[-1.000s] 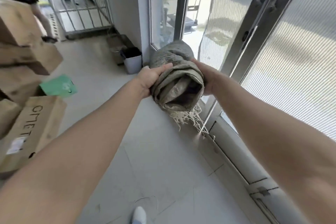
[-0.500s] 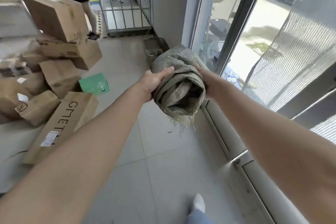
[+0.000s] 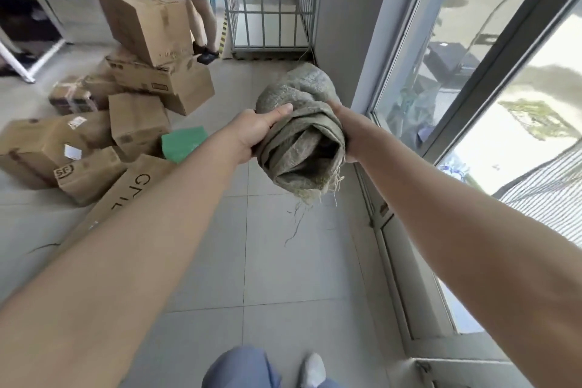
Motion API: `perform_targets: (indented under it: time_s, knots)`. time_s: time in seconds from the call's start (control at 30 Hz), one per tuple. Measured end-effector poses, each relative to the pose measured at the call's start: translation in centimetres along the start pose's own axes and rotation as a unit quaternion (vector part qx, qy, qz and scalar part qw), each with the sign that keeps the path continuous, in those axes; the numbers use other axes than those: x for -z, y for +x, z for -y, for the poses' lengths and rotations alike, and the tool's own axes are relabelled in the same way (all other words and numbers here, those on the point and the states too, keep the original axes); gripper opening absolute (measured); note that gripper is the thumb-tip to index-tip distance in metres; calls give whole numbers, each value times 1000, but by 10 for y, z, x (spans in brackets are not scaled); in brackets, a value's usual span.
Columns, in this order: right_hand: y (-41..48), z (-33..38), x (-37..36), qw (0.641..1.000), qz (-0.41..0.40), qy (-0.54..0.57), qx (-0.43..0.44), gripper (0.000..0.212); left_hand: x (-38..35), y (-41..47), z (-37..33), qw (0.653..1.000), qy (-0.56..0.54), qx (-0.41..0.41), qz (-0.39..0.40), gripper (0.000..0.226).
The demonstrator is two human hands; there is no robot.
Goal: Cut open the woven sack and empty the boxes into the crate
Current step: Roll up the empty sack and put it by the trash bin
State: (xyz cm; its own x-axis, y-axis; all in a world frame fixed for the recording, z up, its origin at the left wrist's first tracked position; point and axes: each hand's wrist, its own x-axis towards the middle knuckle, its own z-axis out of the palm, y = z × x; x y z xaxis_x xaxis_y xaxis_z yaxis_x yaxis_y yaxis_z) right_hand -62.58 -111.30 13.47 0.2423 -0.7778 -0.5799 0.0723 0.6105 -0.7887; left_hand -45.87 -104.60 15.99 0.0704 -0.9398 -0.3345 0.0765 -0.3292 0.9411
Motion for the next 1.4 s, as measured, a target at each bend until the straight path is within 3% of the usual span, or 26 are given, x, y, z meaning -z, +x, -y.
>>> perform_targets:
  time_s: [0.13,0.27,0.43,0.6,1.07,1.27,1.4]
  knots:
    - [38,20,1,999,29,23,-9,62,7,43,-13,1000,14,-3,-21,74]
    - [74,40,-17,994,74,-47,-60,63,37,96,-20,998,16,-11,-65,61]
    - [145,80,-38,996,68,-36,-51,56,71,182,-37,999,15,-7,-36,45]
    - [227,127,-78,995,55,-56,-56,57,118,272,-63,999,28,10,-29,76]
    - [455,228,-80,994,9,4,-113,51,143,529,-112,994,82,69,2,74]
    - [534,297,-72,990,-9,14,-140,42,129,626,-150,991,119,63,17,45]
    - [565,330,-68,989,-22,15,-145,45,123,664,-174,989,128,71,27,42]
